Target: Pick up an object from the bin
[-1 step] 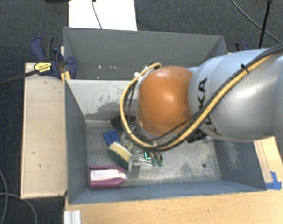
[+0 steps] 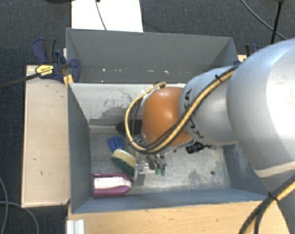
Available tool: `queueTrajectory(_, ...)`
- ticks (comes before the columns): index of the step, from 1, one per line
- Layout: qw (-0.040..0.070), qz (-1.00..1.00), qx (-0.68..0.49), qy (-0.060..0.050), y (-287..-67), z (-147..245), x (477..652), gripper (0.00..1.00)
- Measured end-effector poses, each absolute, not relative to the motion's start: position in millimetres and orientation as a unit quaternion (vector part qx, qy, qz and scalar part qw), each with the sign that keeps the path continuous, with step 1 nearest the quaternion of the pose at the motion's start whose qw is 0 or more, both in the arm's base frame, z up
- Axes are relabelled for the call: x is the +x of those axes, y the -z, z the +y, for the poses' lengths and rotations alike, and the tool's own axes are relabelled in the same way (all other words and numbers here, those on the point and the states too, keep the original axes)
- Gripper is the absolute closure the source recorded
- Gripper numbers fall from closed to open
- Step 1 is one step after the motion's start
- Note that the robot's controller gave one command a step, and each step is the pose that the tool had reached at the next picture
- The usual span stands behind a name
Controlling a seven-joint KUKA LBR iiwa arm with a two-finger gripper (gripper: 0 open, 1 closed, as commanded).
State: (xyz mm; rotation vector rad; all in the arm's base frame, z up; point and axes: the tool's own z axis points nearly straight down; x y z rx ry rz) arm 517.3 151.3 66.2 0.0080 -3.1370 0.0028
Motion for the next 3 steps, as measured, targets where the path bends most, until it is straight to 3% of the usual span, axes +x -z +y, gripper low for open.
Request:
queueTrajectory(1, 0.0, -1.0, 0.0, 0.001, -70.1, 153.1, 518.2, 1.0)
queueTrajectory(2, -0.006, -1.0, 0.003, -0.001, -174.9, 64.7, 566.4, 1.0)
queueTrajectory(3, -0.006, -1.0, 0.024, 0.0, -249.2, 52.2, 569.4, 1.0)
